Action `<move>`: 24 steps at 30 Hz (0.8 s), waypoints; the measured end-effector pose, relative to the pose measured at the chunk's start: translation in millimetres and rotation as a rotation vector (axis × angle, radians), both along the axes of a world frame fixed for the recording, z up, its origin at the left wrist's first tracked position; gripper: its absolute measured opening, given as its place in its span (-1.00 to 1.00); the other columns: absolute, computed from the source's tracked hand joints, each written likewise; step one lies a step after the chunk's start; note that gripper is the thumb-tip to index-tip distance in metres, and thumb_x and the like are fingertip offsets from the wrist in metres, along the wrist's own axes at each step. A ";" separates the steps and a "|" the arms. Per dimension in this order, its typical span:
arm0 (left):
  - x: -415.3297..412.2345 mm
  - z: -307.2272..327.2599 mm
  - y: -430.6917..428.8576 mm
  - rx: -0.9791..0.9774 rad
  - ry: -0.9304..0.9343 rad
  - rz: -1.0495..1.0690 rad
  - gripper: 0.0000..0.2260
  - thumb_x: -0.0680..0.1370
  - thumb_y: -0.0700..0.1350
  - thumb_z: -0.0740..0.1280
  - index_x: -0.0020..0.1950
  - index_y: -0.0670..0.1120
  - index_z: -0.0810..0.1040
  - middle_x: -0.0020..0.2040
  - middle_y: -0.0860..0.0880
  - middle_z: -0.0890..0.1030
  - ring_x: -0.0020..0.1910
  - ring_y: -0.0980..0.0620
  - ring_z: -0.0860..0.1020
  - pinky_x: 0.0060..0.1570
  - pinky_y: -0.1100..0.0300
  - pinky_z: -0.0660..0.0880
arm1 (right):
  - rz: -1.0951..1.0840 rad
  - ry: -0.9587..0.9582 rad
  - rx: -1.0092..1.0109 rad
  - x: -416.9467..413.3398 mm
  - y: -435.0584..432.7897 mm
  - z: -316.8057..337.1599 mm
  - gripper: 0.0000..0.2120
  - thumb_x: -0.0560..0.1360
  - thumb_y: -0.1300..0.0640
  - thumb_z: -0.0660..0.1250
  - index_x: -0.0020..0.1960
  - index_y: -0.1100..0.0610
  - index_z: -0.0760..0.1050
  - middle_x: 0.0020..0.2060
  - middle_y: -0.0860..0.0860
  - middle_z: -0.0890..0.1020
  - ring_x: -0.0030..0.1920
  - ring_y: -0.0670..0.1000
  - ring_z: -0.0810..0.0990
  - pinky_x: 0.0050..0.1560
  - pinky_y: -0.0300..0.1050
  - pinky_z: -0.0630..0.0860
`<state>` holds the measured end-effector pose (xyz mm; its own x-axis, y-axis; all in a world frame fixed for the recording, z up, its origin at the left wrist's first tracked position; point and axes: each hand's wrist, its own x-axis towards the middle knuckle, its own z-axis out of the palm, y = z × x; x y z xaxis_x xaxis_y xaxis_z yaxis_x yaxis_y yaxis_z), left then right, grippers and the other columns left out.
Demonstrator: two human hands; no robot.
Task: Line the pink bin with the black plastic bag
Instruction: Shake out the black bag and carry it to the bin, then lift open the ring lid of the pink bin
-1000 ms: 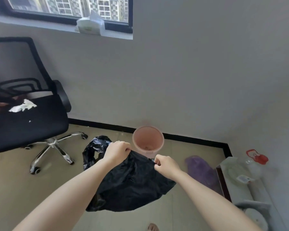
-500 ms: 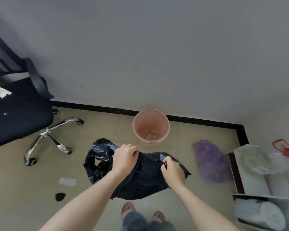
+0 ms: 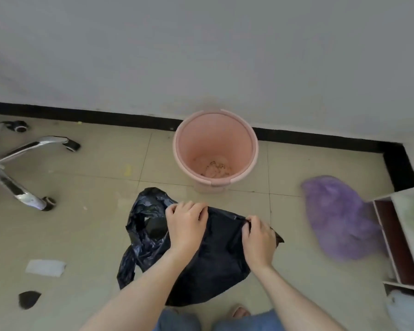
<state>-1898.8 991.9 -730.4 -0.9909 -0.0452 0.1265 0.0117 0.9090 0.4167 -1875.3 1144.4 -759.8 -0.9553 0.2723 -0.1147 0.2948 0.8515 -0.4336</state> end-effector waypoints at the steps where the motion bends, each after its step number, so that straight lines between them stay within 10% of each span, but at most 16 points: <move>1: -2.0 -24.5 2.0 -0.018 -0.006 0.007 -0.88 0.38 -0.13 0.31 -0.29 -0.03 0.65 -0.45 0.05 0.62 -0.39 0.01 0.60 -0.08 0.16 0.22 | 0.038 0.017 0.035 -3.4 1.4 -25.4 -0.96 0.38 0.32 0.37 -0.20 0.22 0.54 -0.41 0.10 0.63 -0.34 0.18 0.60 -0.28 -0.07 0.49; 5: -11.5 -128.9 7.2 -0.051 -0.042 0.002 -0.94 0.32 -0.19 0.46 -0.26 -0.04 0.66 -0.38 0.03 0.66 -0.31 -0.06 0.63 0.03 0.07 0.24 | 0.153 0.010 0.116 -25.9 17.1 -120.6 -0.87 0.39 0.19 0.21 -0.23 0.14 0.54 -0.43 0.04 0.62 -0.34 0.14 0.60 -0.18 -0.09 0.37; 11: -41.4 -214.8 10.3 -0.064 -0.366 -0.021 -0.76 0.56 -0.07 0.20 0.15 -0.04 0.58 0.11 -0.06 0.64 0.22 -0.11 0.47 0.36 -0.11 0.13 | 0.147 -0.187 0.085 -81.9 20.0 -192.0 -0.78 0.55 0.20 0.12 0.12 0.15 0.48 0.08 0.12 0.59 0.16 0.14 0.42 0.12 -0.02 0.30; 24: -53.5 -184.1 -12.6 -0.048 -0.321 0.100 -0.70 0.57 -0.07 0.15 0.27 -0.05 0.47 0.30 -0.06 0.48 0.32 -0.09 0.35 0.35 -0.03 0.15 | 0.145 0.026 -0.035 -98.3 11.8 -180.5 -0.66 0.47 0.26 0.28 0.23 0.27 0.46 0.15 0.26 0.55 0.22 0.27 0.42 0.17 0.12 0.40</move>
<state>-1952.3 979.3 -914.5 -0.9715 -0.1459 -0.1869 -0.2035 0.9177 0.3412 -1973.6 1156.2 -940.2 -0.9872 0.1271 -0.0965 0.1577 0.8687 -0.4695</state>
